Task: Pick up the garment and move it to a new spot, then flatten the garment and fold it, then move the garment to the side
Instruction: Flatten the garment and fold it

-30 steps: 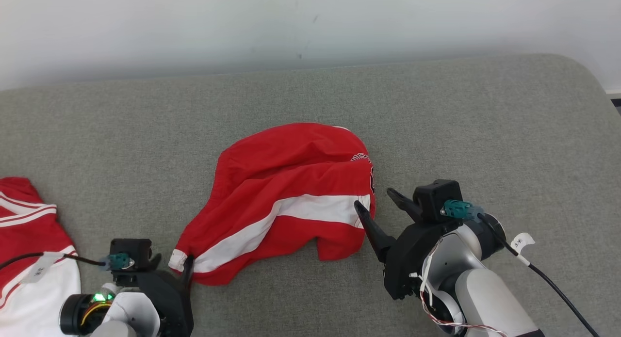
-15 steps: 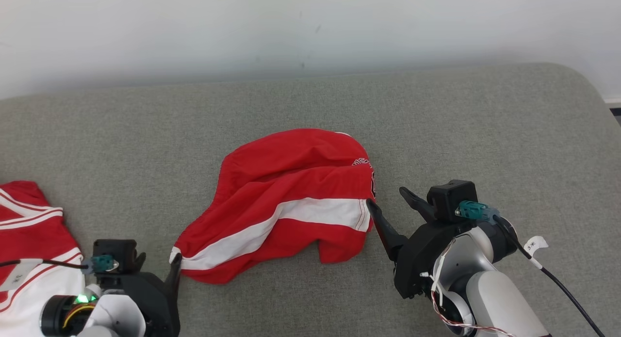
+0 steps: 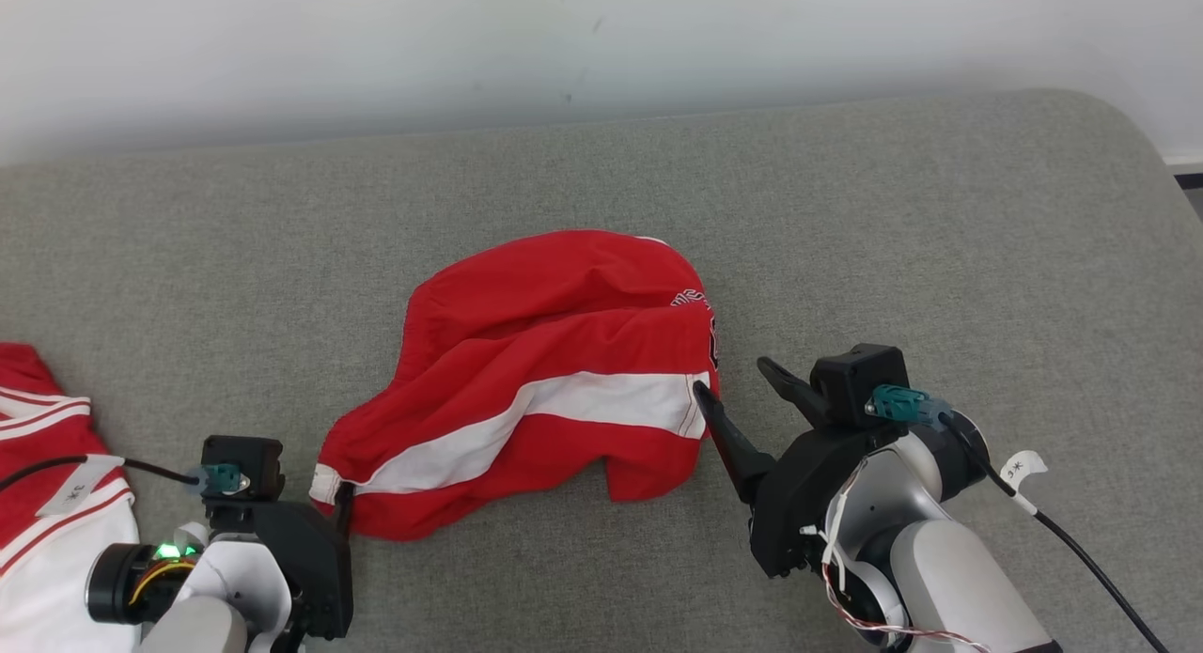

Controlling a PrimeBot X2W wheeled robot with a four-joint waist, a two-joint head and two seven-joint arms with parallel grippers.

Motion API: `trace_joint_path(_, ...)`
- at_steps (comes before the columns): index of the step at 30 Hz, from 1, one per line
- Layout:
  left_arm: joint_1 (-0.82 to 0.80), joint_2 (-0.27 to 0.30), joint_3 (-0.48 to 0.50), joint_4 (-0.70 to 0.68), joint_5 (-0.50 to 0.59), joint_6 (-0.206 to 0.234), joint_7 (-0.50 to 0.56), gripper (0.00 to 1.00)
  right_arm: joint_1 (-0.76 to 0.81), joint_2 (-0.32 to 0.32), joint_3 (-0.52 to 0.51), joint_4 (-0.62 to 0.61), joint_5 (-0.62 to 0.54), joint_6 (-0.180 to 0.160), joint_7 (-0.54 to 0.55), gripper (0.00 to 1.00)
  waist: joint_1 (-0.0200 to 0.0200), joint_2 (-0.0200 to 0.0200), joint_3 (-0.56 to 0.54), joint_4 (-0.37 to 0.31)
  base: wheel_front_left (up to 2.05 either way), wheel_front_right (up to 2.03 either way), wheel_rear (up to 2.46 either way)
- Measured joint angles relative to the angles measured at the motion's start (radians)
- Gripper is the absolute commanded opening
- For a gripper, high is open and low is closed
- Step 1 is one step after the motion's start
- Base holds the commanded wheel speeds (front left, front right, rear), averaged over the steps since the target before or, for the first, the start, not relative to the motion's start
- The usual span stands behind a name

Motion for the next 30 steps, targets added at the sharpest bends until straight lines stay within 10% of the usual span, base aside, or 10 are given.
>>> trace_joint_path(4, -0.021, -0.001, -0.005, 0.021, -0.010, -0.031, 0.004, 0.68, -0.014, 0.000, 0.013, 0.007, 0.003, 0.000, 0.004, 1.00, 0.0000, 0.0000, 0.009, 0.005, 0.00, 0.00, 0.00)
trace_joint_path(7, -0.031, -0.009, -0.012, 0.030, -0.014, -0.046, -0.008, 0.00, -0.016, 0.000, 0.037, 0.016, 0.017, 0.000, 0.008, 1.00, 0.0000, 0.0000, 0.016, 0.009, 0.00, 0.00, 0.00)
trace_joint_path(30, -0.021, -0.044, -0.028, 0.027, -0.017, -0.025, -0.093, 0.00, -0.041, 0.000, 0.000, 0.128, 0.066, 0.000, 0.006, 1.00, 0.0000, 0.0000, 0.050, 0.053, 0.00, 0.00, 0.00)
